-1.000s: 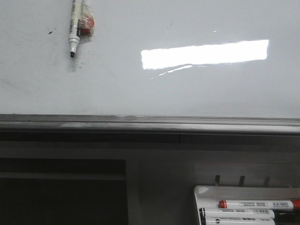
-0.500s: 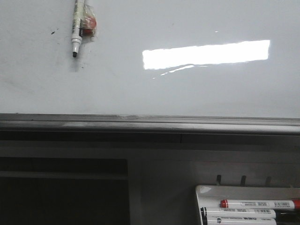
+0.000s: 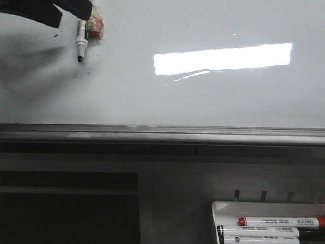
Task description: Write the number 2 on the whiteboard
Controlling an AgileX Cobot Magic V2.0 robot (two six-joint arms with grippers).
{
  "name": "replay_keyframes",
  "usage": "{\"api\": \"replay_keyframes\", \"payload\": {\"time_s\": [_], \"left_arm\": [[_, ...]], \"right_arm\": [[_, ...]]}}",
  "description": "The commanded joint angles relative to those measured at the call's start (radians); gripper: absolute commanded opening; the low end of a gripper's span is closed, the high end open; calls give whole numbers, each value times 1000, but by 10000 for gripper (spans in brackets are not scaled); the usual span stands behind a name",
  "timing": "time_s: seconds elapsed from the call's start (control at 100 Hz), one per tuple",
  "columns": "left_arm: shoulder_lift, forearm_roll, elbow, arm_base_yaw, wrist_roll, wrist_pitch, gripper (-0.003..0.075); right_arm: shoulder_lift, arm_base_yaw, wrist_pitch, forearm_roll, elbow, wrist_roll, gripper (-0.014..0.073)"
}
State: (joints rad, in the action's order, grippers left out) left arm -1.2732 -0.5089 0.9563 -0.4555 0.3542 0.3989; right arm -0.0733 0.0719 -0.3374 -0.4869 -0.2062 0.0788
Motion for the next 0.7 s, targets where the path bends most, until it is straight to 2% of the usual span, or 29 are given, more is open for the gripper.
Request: {"api": "replay_keyframes", "payload": {"time_s": [0.0, 0.36, 0.45, 0.61, 0.69], "left_arm": [[-27, -12, 54, -9, -19, -67, 365], [-130, -12, 54, -9, -19, -139, 352], [-134, -12, 54, -9, -19, -143, 265], [-129, -12, 54, -11, -19, -143, -22], [-109, -12, 54, -14, -19, -146, -20]], "right_arm": [[-23, -4, 63, -1, -37, -18, 410], [-23, -4, 61, -1, -37, -18, 410], [-23, -4, 61, -1, -37, -18, 410], [-23, -4, 59, -1, -37, -18, 410], [-23, -4, 42, -6, -48, -18, 410]]}}
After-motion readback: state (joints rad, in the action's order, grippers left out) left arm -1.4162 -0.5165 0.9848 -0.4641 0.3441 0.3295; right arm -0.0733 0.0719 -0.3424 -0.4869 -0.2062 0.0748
